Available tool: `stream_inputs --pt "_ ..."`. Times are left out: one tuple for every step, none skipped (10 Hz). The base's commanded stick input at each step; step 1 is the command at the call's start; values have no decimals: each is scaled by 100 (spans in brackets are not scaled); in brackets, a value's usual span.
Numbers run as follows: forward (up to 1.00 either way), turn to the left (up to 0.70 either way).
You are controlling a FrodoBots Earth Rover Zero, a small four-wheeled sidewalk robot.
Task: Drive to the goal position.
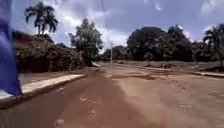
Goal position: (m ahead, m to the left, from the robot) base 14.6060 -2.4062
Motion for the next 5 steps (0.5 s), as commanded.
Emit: stream_inputs --pt "100 0" --pt "100 0" --pt "100 0" --pt "100 0" --pt "100 0"
